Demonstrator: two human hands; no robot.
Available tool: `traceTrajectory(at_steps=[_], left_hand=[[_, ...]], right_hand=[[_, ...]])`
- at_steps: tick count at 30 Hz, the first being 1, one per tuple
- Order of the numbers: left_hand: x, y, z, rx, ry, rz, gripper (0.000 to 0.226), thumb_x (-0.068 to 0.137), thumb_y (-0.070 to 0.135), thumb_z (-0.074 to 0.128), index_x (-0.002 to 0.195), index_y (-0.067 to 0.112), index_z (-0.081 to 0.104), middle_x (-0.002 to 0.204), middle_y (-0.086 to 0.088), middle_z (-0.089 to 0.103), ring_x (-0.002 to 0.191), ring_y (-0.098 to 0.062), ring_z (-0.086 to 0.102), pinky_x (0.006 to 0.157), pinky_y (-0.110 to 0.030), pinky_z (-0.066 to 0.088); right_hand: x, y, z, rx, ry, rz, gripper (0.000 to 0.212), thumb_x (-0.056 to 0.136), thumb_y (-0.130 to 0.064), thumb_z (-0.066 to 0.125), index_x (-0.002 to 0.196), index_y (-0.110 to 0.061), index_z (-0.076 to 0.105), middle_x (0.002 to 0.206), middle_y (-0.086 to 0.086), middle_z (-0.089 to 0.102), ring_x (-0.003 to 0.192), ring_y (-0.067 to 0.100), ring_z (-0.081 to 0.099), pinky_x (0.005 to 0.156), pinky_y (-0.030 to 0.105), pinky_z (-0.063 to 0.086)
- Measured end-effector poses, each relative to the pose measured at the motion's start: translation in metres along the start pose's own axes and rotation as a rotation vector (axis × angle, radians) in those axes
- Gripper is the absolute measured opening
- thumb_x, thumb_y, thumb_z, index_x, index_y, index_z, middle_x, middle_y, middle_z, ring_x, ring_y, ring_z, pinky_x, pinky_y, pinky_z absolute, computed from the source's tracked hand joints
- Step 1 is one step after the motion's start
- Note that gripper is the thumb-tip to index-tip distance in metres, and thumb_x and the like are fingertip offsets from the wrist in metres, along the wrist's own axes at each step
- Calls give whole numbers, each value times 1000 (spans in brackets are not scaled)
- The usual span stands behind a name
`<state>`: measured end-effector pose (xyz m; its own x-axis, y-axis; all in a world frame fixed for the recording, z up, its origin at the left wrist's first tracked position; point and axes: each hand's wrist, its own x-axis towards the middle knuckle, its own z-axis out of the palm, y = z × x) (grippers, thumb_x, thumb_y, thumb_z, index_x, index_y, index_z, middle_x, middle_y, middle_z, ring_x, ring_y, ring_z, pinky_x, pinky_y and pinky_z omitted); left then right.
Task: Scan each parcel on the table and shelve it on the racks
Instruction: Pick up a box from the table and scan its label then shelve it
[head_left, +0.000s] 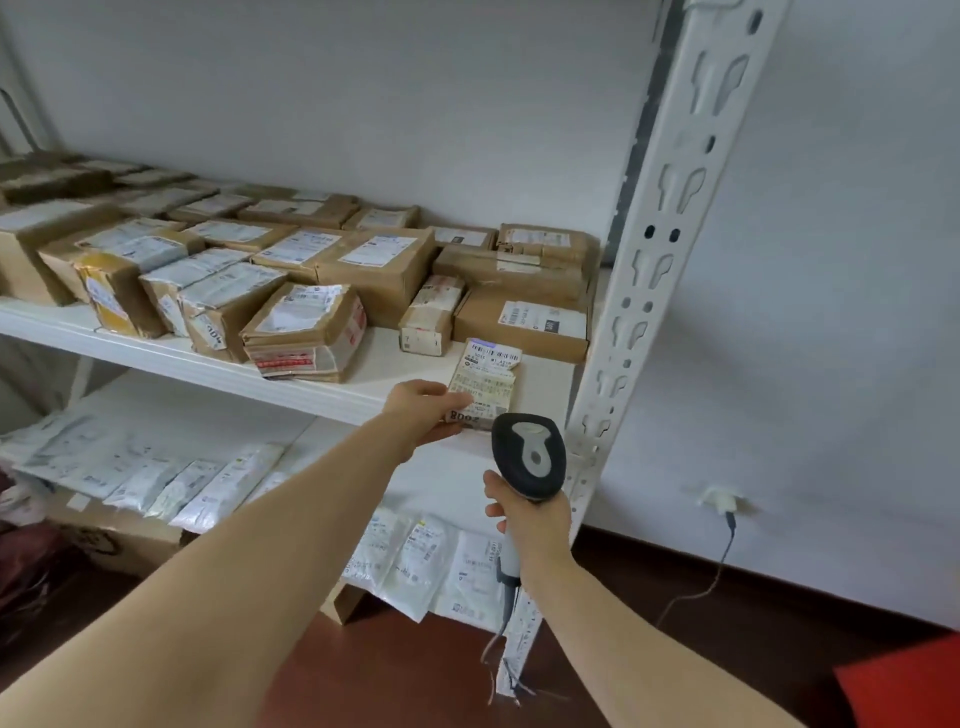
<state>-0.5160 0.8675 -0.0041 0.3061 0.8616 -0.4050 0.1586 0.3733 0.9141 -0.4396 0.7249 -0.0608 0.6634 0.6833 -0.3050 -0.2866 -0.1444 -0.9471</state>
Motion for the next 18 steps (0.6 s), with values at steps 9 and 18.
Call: traceTrajectory(at_steps=[9, 18], left_hand=[[-22, -7, 57, 298, 193, 140, 60, 94, 36, 58, 145, 9, 39, 137, -9, 54, 74, -19, 67, 79, -31, 56], [-130, -104, 162, 425, 224, 136, 51, 97, 15, 41, 147, 6, 32, 146, -17, 41, 118, -37, 53, 94, -39, 45]], right_hand=[[-16, 6, -58, -20, 31, -18, 20, 80, -9, 75, 96, -3, 67, 74, 9, 67, 53, 10, 57, 52, 22, 47], [-74, 14, -210, 122, 53, 16, 14, 81, -6, 75, 91, 0, 68, 70, 11, 65, 57, 17, 55, 48, 21, 46]])
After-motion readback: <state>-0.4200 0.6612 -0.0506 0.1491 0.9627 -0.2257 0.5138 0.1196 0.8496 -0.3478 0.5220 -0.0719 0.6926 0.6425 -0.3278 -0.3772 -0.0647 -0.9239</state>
